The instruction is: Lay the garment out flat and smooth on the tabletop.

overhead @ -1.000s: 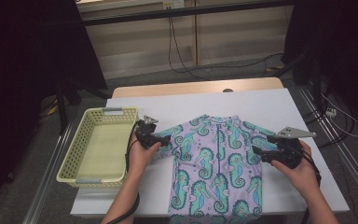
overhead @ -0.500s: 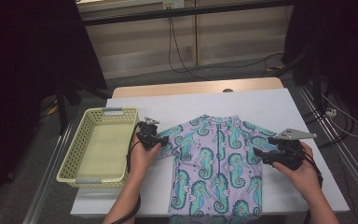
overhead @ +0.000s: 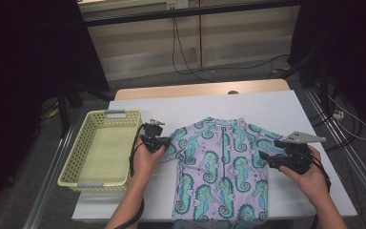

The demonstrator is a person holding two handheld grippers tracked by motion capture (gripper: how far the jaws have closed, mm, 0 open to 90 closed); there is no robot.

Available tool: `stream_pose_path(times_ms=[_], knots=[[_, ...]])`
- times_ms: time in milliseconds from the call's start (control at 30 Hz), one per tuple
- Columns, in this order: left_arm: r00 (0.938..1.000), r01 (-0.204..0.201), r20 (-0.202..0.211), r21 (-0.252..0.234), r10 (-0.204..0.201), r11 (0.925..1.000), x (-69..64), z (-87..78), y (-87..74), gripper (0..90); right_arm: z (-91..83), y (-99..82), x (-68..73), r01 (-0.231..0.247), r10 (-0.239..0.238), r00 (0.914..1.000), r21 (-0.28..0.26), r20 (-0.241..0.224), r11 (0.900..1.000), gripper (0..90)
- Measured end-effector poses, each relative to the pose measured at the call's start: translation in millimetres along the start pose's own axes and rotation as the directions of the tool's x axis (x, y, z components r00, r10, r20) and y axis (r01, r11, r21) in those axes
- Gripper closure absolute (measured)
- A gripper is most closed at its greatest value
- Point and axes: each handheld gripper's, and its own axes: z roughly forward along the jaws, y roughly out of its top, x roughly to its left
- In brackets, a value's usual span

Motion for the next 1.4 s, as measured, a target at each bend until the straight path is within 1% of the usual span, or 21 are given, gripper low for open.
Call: stream_pose_path(times_ms=[100,133,233,333,400,467,500,567,633,733,800,867,933,1000,1100,1167,1200,1233,1300,1333,1400], knots=[[0.9991,0.02,0.039,-0.025,-0.019,0.9995,-3.1,-6.1,4.3,86.8,0.7,0.3,1.0,0.008,-0.008,1.0,0.001,-0.003,1.0,26.3],[0.9989,0.025,0.04,-0.032,-0.023,0.9992,-4.8,-7.8,5.7,86.7,1.1,0.5,1.8,0.009,-0.009,1.0,0.001,-0.002,1.0,26.3],[0.9983,0.017,0.056,-0.04,-0.014,0.9991,-7.8,-10.6,8.0,86.8,1.3,1.1,3.0,0.011,-0.011,0.9999,0.001,-0.006,0.9999,26.1],[0.9961,0.012,0.088,-0.078,-0.005,0.9968,-14.3,-14.0,11.9,86.7,2.0,1.5,4.1,0.016,-0.016,0.9998,-0.001,-0.007,0.9999,25.7],[0.9956,0.01,0.094,-0.091,-0.002,0.9958,-18.6,-14.3,13.7,86.8,2.2,1.6,4.5,0.014,-0.014,0.9998,-0.001,-0.011,0.9999,25.3],[0.9935,0.023,0.114,-0.104,-0.011,0.9943,-24.7,-14.5,16.0,87.0,2.1,1.7,4.6,0.006,-0.006,0.9998,-0.003,-0.02,1.0,25.0],[0.9934,0.01,0.115,-0.102,0.002,0.9948,-27.5,-14.9,17.5,87.0,1.9,1.7,5.0,0.006,-0.006,0.9998,-0.004,-0.018,1.0,25.0],[0.9889,0.023,0.148,-0.104,-0.008,0.9944,-34.4,-14.0,20.9,87.0,1.7,2.0,5.5,0.004,-0.004,0.9997,-0.01,-0.022,0.9999,24.9],[0.9888,-0.005,0.148,-0.105,0.021,0.9945,-43.1,-12.4,25.1,86.9,1.9,2.4,7.1,0.007,-0.007,0.9996,-0.007,-0.026,1.0,24.8],[0.9836,-0.03,0.174,-0.089,0.046,0.9955,-57.4,-7.5,30.9,86.8,2.6,3.1,8.7,0.004,-0.004,0.9994,-0.01,-0.033,0.9999,24.7],[0.9774,-0.036,0.205,-0.087,0.053,0.9956,-68.1,-2.4,32.4,86.6,2.9,3.4,10.0,0.003,-0.004,0.9993,-0.012,-0.038,0.9999,24.7],[0.9714,-0.059,0.225,-0.083,0.076,0.9948,-78.3,1.2,32.5,85.3,3.5,3.5,11.3,0.006,-0.006,0.9991,-0.011,-0.041,0.9999,24.6],[0.9655,-0.074,0.244,-0.077,0.091,0.9943,-83.8,2.6,31.8,78.6,4.7,3.5,12.6,0.01,-0.01,0.999,-0.005,-0.044,0.9999,24.4],[0.9658,-0.08,0.24,-0.086,0.098,0.9931,-84.0,0.7,31.8,76.5,5.4,3.6,13.4,0.011,-0.011,0.9989,-0.003,-0.045,0.9999,24.3],[0.9709,-0.056,0.225,-0.121,0.083,0.9911,-77.0,-7.3,32.1,60.8,6.4,4.8,16.7,0.023,-0.023,0.9985,-0.002,-0.049,0.9997,24.1],[0.9717,-0.055,0.222,-0.123,0.081,0.9909,-73.9,-9.4,31.9,56.2,6.5,5.0,17.4,0.025,-0.025,0.9984,-0.004,-0.051,0.9997,24.1],[0.977,-0.067,0.192,-0.132,0.092,0.989,-68.2,-12.0,30.2,51.2,7.7,5.5,19.1,0.029,-0.03,0.9982,-0.002,-0.053,0.9996,24.0],[0.9795,-0.087,0.169,-0.136,0.11,0.9868,-64.9,-13.4,29.1,47.3,8.1,5.6,19.5,0.034,-0.034,0.9979,0.0,-0.054,0.9994,24.0],[0.9818,-0.084,0.158,-0.134,0.105,0.9874,-61.2,-14.3,27.8,44.2,8.8,5.8,20.2,0.036,-0.036,0.9978,0.002,-0.055,0.9993,23.9],[0.9825,-0.056,0.17,-0.127,0.077,0.9904,-55.0,-15.2,24.1,43.4,10.5,6.1,21.0,0.043,-0.043,0.9976,0.007,-0.055,0.999,23.9],[0.9831,-0.048,0.17,-0.118,0.067,0.9919,-52.8,-13.8,19.2,40.9,10.8,6.8,21.7,0.041,-0.041,0.9978,0.007,-0.053,0.9991,23.9]])
